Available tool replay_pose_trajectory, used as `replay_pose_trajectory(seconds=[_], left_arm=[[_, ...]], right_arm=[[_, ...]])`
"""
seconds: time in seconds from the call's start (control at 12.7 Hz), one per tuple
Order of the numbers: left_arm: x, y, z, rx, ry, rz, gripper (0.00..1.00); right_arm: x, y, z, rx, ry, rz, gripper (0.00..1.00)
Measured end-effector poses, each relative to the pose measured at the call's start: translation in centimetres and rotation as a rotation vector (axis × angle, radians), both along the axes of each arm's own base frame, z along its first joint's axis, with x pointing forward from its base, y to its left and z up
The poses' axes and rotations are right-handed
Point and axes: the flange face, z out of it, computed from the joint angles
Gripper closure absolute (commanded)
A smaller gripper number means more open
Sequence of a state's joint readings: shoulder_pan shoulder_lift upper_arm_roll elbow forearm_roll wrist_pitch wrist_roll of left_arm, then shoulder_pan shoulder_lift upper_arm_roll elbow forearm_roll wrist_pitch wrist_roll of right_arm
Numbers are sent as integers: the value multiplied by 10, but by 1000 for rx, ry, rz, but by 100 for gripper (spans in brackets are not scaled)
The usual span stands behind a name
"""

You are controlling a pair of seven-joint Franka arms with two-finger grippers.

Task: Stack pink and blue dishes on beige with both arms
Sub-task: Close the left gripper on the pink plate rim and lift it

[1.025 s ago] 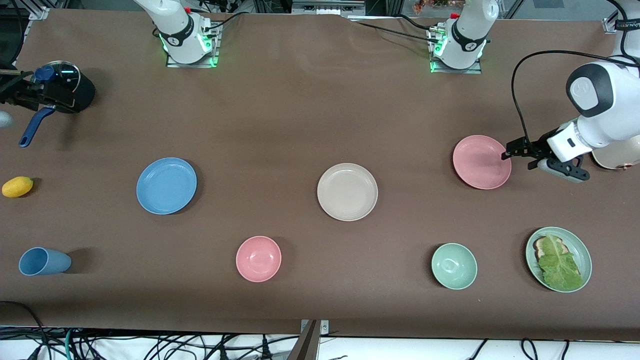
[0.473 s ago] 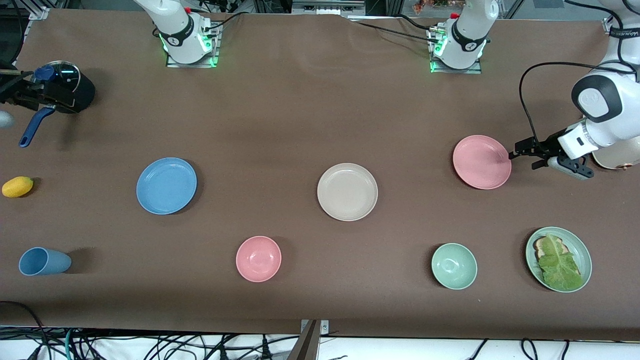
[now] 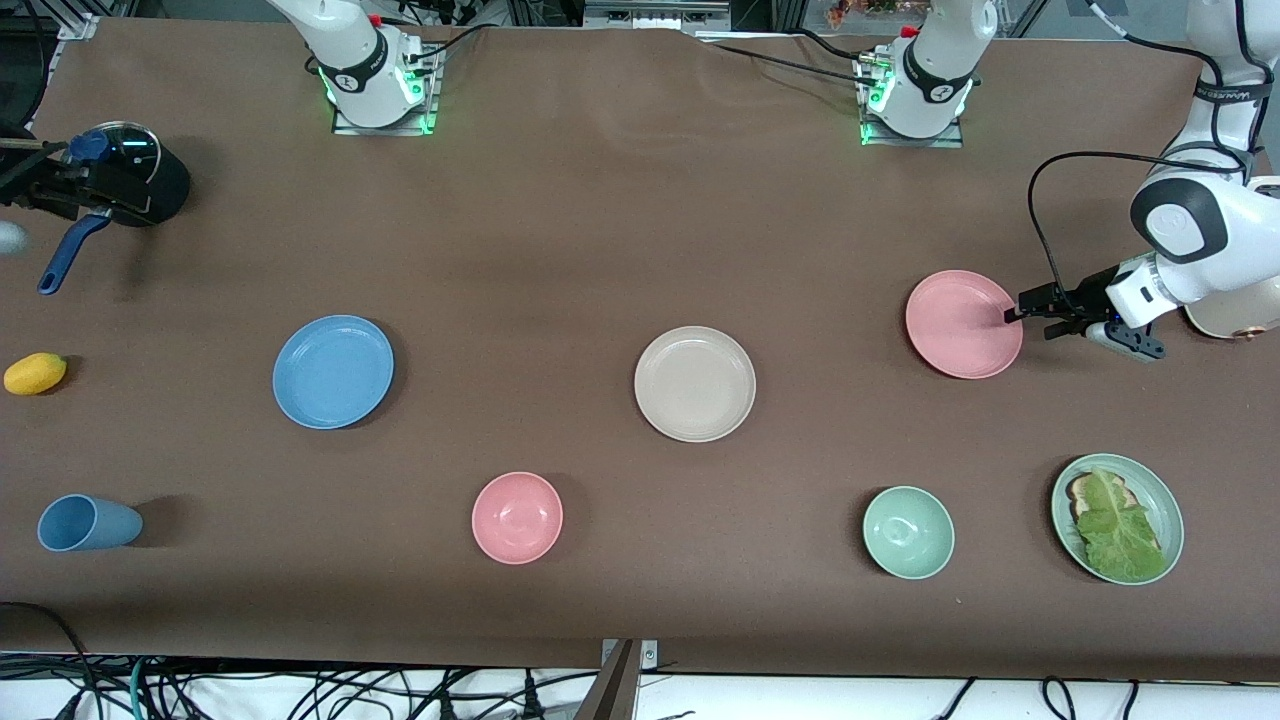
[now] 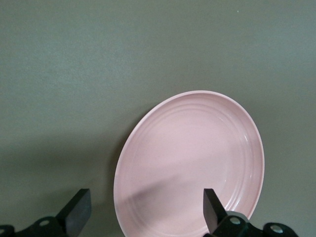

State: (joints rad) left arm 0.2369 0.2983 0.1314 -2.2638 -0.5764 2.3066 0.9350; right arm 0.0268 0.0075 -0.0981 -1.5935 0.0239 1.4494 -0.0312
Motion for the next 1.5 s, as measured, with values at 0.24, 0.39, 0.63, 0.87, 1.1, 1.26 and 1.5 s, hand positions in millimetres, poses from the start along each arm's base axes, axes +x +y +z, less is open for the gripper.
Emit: replay_pose_trajectory(seconds=[0.24,0.39,0.63,0.87,1.1,1.26,1.5], left_arm=[[-6,6,-15,-19,19,44,0],[-9,10,-25,-23,26,61,0],[-11,11,-37,-35,27,94,1],[-12,11,-44,-46,31,115,36],[-12,12,-44,-55,26,136,100],[-14,15,-44,-55,25,143,100],[-14,16,-44,-55,25,146,100]], right_arm=[[0,0,0,0,2,0,0],[0,1,0,0,2,1,0],[0,1,0,0,2,2,0],[0,1,0,0,2,2,0],[0,1,0,0,2,2,0],[0,1,0,0,2,2,0],[0,1,0,0,2,2,0]])
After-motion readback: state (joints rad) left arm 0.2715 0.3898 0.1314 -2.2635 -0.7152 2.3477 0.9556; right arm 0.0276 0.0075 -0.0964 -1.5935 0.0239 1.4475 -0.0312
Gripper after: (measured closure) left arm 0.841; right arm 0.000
